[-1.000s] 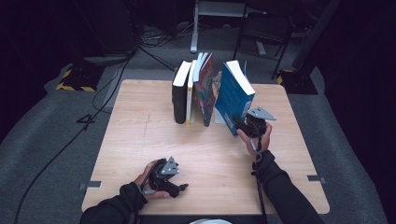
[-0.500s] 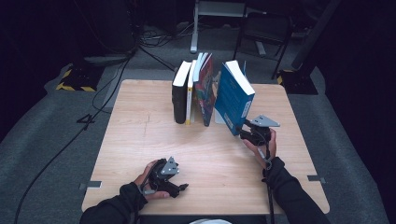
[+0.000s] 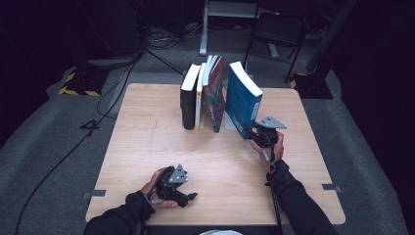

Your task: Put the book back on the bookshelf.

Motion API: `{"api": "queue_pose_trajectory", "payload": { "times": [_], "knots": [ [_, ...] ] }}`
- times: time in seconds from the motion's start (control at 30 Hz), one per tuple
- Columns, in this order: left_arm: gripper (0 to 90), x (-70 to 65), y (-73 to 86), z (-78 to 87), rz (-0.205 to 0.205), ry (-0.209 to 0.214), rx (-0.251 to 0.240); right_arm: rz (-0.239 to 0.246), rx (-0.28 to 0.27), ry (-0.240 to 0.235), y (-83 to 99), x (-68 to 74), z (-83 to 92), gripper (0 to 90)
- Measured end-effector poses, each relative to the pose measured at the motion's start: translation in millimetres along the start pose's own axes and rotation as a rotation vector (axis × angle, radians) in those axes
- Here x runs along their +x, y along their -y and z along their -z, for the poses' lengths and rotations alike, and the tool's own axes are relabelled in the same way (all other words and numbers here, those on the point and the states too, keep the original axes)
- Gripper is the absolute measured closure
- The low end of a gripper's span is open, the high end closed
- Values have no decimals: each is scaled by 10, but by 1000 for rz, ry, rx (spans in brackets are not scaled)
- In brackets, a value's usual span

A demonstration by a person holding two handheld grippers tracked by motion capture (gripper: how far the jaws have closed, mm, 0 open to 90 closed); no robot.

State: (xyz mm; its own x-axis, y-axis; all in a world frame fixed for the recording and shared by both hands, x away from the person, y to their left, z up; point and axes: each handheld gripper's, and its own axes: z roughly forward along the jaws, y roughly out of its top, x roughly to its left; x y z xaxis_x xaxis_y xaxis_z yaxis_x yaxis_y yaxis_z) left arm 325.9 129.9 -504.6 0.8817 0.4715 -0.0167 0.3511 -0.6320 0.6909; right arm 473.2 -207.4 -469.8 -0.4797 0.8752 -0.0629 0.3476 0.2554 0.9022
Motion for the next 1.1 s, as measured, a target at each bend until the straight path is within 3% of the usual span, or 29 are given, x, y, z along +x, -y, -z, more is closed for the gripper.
{"api": "queue_pose_trajectory", "payload": {
  "times": [0.2,0.43,0.67,1.1],
  "knots": [
    [149,2,-1,2,-3,0,2,-58,-1,52,-52,59,-101,613],
    [149,2,-1,1,-3,0,2,-102,-12,52,-68,90,-137,611],
    [149,2,-1,2,-4,0,2,-91,-11,38,-64,76,-142,596],
    [149,-2,1,1,1,-2,0,-16,40,26,-122,68,-116,577]
  ]
}}
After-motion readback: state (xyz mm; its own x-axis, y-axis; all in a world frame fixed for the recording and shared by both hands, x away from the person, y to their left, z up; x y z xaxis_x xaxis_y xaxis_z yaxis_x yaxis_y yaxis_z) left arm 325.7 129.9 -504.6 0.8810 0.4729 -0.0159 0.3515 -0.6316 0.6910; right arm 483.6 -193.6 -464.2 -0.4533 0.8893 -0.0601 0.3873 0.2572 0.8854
